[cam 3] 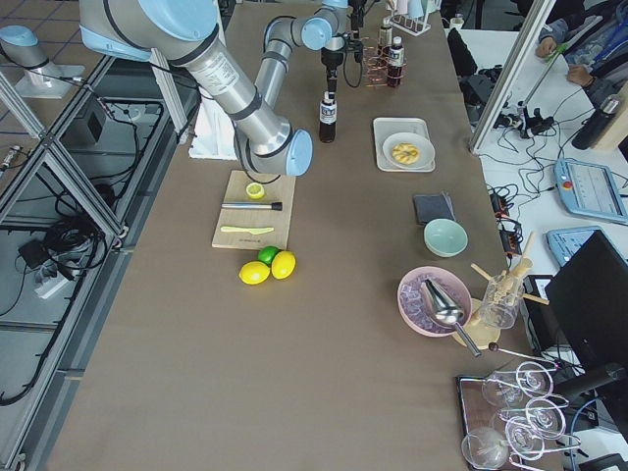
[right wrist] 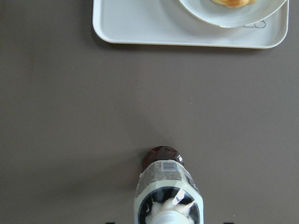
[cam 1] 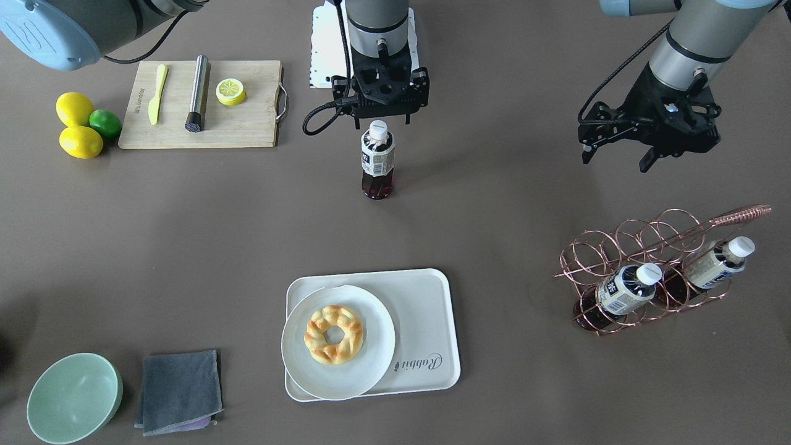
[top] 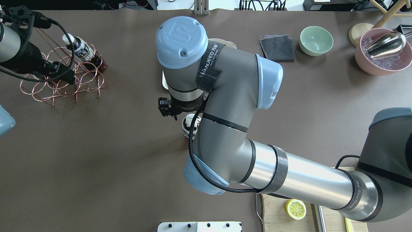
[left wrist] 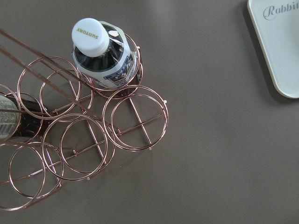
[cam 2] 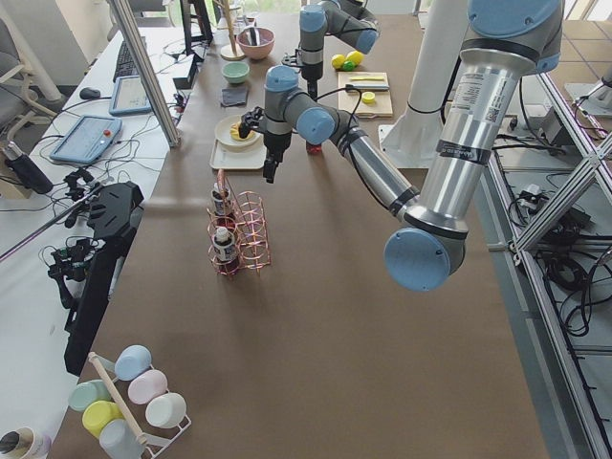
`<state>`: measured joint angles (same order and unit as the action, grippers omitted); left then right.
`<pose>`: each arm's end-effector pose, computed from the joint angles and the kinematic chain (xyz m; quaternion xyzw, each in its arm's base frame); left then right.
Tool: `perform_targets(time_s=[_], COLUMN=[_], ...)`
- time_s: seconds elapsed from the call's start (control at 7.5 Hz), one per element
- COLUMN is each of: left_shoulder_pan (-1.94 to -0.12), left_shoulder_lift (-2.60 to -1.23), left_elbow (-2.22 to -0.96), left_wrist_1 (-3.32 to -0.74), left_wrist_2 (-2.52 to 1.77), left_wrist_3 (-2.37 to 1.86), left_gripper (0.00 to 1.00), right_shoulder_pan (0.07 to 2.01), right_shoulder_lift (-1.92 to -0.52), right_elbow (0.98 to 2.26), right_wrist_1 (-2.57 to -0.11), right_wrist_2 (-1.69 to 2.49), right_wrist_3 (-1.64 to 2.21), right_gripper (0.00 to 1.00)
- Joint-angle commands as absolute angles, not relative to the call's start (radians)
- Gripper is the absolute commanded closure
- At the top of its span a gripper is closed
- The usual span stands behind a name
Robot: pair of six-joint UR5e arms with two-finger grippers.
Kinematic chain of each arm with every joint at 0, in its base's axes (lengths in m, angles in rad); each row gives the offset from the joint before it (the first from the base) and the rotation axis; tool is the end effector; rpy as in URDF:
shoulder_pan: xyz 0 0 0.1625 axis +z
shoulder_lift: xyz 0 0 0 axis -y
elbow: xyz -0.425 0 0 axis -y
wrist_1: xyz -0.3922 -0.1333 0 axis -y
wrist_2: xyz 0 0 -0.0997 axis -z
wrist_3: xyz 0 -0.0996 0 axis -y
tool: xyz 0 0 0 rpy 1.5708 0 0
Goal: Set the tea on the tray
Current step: 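Lower the right gripper onto the bottle cap and grasp it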
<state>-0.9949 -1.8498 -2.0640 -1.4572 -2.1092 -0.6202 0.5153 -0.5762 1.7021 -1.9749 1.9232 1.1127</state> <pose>0.2192 -0.4886 0.3040 0.1159 0.3835 0.0658 0.9139 -0.5271 -0.4122 0.0443 0.0176 -0.3840 -0.0355 0.9225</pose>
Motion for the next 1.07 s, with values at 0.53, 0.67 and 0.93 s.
perform_targets(time_s=[0.53, 0.67, 0.93], left_shoulder_pan=[-0.996, -0.996, -0.996], left_shoulder_lift=[-1.850, -1.850, -1.850], left_elbow=[-2.065, -2.065, -2.063], left_wrist_1=[-1.459, -1.459, -1.459], left_wrist_2=[-2.108, -2.106, -2.106], left_wrist_3=[-0.623, -0.624, -0.627], left_gripper=[0.04, 0.04, 0.04], right_shoulder_pan=[0.489, 0.492, 0.502], right_shoulder_lift=[-0.584, -0.584, -0.577], right_elbow=[1.700, 1.698, 1.698], right_wrist_1=[-1.973, -1.973, -1.973], right_wrist_2=[1.899, 1.890, 1.887], right_wrist_3=[1.123, 1.114, 1.114], right_gripper=[0.71, 1.00, 1.00])
